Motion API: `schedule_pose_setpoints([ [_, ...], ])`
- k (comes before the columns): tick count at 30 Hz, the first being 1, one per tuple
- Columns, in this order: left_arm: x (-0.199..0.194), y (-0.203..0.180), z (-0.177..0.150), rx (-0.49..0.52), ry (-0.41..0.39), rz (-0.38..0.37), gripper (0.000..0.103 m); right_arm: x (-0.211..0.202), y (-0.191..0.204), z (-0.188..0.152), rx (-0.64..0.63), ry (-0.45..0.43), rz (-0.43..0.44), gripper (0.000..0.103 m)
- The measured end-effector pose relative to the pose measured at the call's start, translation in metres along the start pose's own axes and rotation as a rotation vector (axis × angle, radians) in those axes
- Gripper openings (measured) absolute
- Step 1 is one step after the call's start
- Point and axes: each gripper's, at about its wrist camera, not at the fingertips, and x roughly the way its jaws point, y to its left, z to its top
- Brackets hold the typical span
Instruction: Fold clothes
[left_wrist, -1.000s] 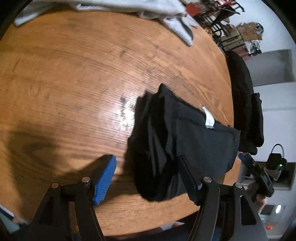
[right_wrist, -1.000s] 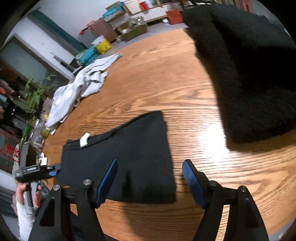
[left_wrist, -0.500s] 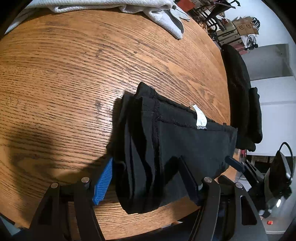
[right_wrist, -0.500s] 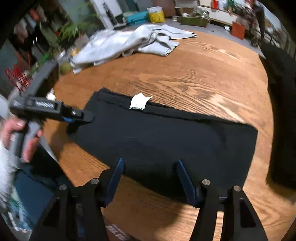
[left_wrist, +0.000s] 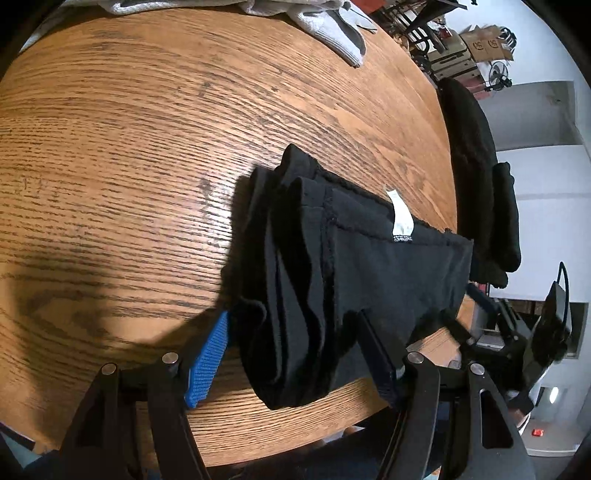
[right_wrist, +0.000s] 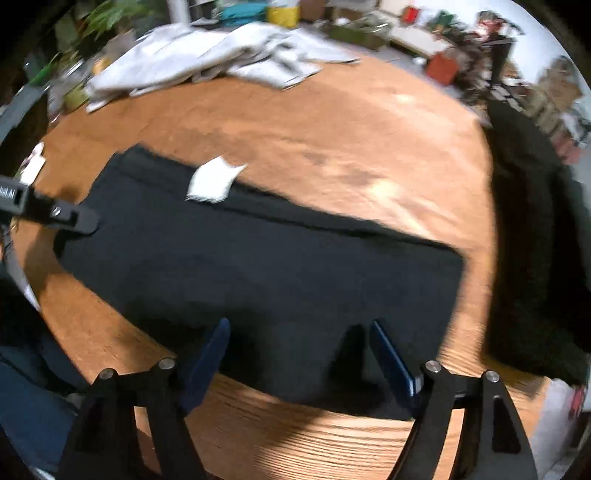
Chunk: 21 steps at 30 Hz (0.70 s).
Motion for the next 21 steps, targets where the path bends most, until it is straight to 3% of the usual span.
schedule_pose_setpoints([
  [5,0.002,-0.002,0.004,0.004,-0.021,-0.005,0.07,0.002,-0.035,0.002,0.159,0.03,0.016,0.084],
  [8,0.003,-0.004,0.006,0.005,-0.027,-0.008,0.071,0.006,-0.02,0.008,0.158,0.042,0.08,0.084],
  [12,0.005,-0.006,0.007,-0.005,-0.032,-0.019,0.077,0.012,0.005,0.028,0.141,0.048,0.046,0.086],
  [18,0.007,-0.007,0.008,0.004,-0.037,-0.03,0.077,0.044,0.004,0.031,0.185,0.105,-0.016,0.103],
  [21,0.006,-0.007,0.007,0.009,-0.038,-0.037,0.077,0.031,-0.006,0.032,0.242,0.099,0.014,0.093],
])
